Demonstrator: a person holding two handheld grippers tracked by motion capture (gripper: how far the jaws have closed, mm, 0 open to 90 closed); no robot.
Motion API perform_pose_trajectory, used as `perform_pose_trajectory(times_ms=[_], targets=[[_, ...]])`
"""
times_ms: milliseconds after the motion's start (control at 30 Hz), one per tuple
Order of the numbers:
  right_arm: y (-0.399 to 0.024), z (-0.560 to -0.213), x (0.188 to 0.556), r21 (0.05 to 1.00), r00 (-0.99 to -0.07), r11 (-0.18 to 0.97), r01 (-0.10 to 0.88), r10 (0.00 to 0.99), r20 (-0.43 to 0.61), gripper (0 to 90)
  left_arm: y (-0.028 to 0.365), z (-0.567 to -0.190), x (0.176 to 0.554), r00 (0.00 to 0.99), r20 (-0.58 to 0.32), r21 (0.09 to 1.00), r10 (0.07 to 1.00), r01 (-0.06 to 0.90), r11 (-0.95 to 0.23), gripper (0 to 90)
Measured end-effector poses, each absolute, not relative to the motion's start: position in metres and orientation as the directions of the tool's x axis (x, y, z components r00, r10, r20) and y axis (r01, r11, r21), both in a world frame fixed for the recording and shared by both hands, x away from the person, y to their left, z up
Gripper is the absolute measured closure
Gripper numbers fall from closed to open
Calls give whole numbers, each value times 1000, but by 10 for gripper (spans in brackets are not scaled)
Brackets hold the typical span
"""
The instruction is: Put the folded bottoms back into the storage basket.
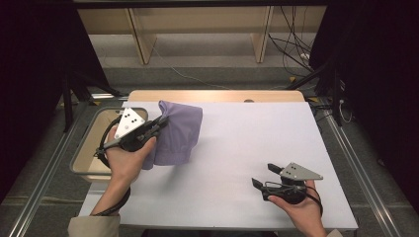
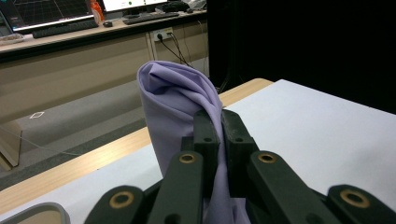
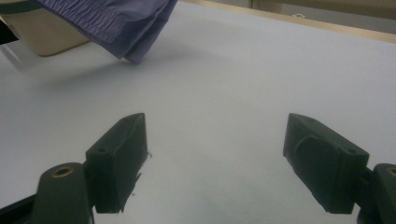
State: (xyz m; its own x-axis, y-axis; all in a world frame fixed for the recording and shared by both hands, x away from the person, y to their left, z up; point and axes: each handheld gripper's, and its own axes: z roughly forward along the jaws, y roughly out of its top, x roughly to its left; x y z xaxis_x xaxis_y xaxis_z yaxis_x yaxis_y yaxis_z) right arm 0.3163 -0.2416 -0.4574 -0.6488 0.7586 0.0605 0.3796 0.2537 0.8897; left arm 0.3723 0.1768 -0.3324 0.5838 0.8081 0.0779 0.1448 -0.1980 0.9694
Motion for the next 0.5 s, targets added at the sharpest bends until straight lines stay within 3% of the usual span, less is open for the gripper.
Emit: perform_pose_trajectory(times_ms=[500], targets=[[-241, -458, 317, 890, -649, 254, 378, 759, 59, 226, 184, -328, 372, 569, 79, 972, 819, 138, -190, 856]])
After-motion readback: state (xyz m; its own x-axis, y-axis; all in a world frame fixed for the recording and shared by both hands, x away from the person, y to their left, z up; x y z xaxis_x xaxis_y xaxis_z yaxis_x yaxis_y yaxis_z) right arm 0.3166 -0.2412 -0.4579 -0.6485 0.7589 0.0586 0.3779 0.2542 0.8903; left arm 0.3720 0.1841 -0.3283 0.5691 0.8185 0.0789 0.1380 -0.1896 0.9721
